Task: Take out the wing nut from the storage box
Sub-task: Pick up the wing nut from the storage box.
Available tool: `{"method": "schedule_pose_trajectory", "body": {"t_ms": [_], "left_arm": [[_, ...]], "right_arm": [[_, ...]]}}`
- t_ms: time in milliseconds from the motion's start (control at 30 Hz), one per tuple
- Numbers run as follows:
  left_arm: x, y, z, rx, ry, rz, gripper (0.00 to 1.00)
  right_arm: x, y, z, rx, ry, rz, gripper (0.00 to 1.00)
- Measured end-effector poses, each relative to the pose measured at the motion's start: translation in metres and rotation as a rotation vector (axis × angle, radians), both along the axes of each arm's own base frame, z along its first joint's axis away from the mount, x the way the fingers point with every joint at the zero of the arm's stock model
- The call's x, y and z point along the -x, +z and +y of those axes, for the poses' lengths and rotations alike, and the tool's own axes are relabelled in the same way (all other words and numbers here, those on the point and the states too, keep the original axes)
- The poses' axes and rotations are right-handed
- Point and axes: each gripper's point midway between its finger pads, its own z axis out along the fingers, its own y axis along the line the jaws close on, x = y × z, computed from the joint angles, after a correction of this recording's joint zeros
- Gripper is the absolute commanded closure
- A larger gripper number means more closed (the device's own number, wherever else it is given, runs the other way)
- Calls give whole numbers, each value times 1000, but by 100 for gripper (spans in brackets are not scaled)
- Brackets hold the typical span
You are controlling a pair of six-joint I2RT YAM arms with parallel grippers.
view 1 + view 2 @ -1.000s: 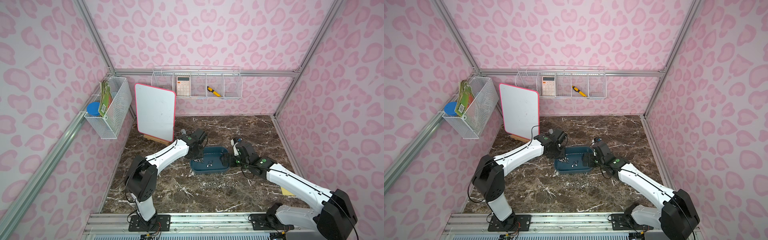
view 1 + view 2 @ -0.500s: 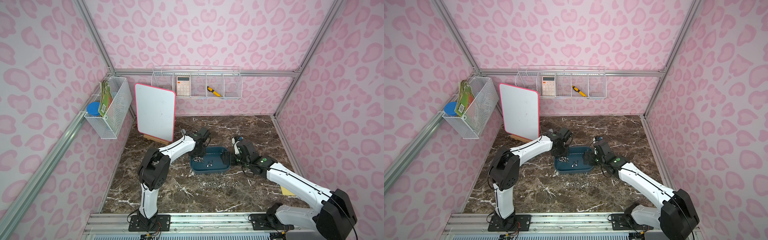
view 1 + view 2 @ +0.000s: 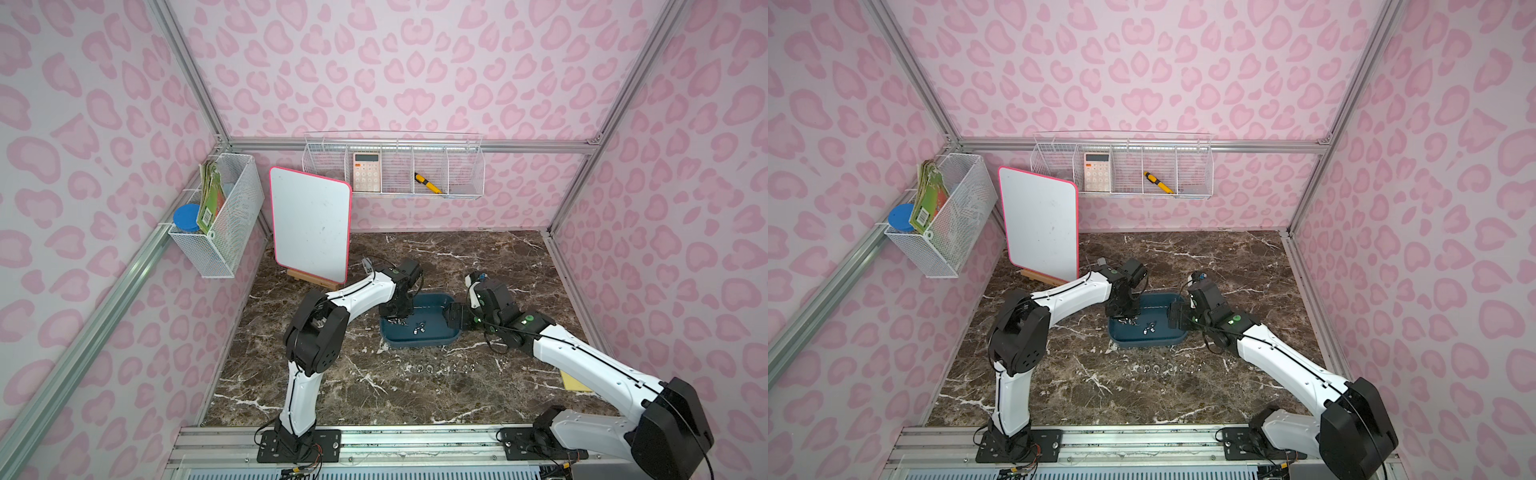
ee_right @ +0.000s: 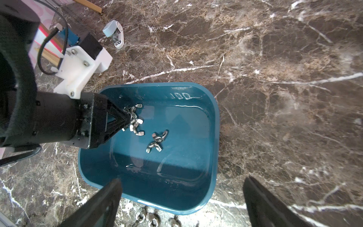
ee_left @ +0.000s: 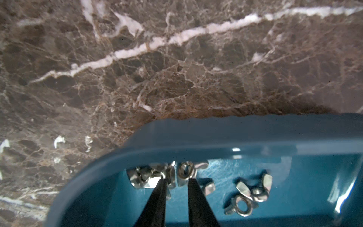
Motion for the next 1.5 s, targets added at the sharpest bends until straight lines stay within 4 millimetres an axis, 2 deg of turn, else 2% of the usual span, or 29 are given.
{"method": "schedule_pose_trajectory", "body": {"t_ms": [233, 633, 733, 900, 1133, 1500], "left_arm": [[0, -5, 2, -7, 23, 16, 76], [-2, -8, 4, -6, 33, 22, 94], [-1, -3, 4, 2, 32, 17, 96], [3, 20, 5, 35, 29, -23, 96], [22, 51, 2, 82, -3, -81, 96], [83, 73, 0, 133, -86, -147, 97]], "right_arm": [[1, 0, 1, -2, 3, 2, 2], [2, -1, 1, -3, 6, 10, 2], [2, -1, 1, -5, 8, 11, 2], [3, -1, 2, -10, 14, 14, 1], [3, -2, 10, -29, 38, 17, 2], [15, -2, 36, -56, 134, 18, 1]]}}
